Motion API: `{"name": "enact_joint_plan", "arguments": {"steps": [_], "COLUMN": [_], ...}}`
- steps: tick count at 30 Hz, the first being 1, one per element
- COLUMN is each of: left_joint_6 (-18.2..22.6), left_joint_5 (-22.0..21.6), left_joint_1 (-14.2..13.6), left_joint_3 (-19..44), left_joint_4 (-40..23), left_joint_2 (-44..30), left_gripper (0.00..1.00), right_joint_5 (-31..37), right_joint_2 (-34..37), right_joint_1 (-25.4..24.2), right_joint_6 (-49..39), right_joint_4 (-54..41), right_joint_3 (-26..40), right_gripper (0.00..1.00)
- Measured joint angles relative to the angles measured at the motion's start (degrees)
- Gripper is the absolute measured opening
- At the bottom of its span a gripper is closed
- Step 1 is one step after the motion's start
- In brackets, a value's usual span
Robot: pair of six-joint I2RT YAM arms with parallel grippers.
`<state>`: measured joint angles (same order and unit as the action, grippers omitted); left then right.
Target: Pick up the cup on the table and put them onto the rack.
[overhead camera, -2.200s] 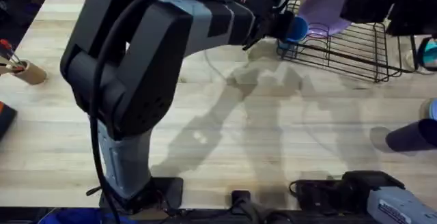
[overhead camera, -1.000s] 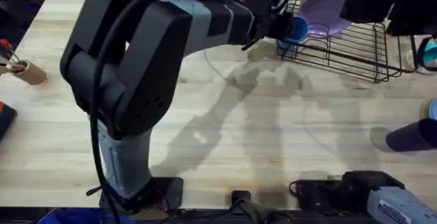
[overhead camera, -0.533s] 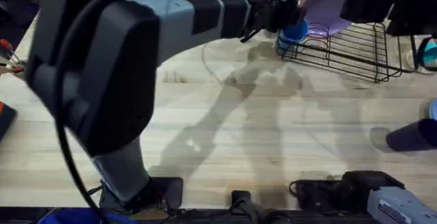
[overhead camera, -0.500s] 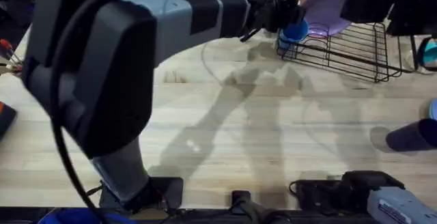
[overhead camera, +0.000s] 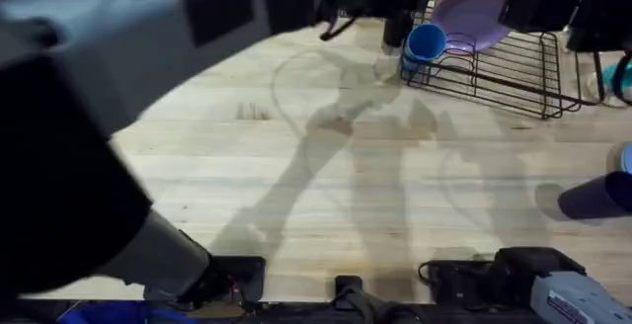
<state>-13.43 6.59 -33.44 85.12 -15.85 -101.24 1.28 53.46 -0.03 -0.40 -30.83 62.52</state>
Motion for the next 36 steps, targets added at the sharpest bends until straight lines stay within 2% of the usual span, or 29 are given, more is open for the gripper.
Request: {"name": "enact_joint_plan", "arguments": {"steps": [5, 10, 13, 21, 31, 36], "left_joint_6": [2.44, 5.06, 5.82, 6.98, 9.72, 10.09], "left_joint_5": [-0.02, 0.01, 0.02, -0.02, -0.02, -0.04], "left_joint_1": [0.86, 1.02, 2.14, 9.52, 18.46, 23.7], "left_joint_3": [0.0, 0.0, 0.0, 0.0, 0.0, 0.0], "left_joint_4": [-5.13, -10.3, -13.01, -17.48, -26.3, -27.88], "left_joint_2": [4.2, 6.61, 8.06, 14.22, 15.92, 17.21], "left_gripper": [0.675, 0.692, 0.749, 0.994, 0.993, 0.993], "right_joint_5": [0.0, 0.0, 0.0, -0.02, 0.41, 6.05], "right_joint_2": [-0.46, -0.48, -0.74, -4.46, -10.31, -12.92], "right_joint_1": [0.0, 0.0, 0.0, 0.0, -0.5, -3.95], "right_joint_6": [0.0, 0.0, 0.0, 0.52, 3.07, 7.36], "right_joint_4": [0.0, -0.05, -0.71, -7.92, -20.68, -27.35], "right_joint_3": [0.0, 0.0, 0.0, 0.0, 0.02, 0.02], "right_gripper": [0.995, 0.995, 0.995, 0.995, 0.995, 0.995]}}
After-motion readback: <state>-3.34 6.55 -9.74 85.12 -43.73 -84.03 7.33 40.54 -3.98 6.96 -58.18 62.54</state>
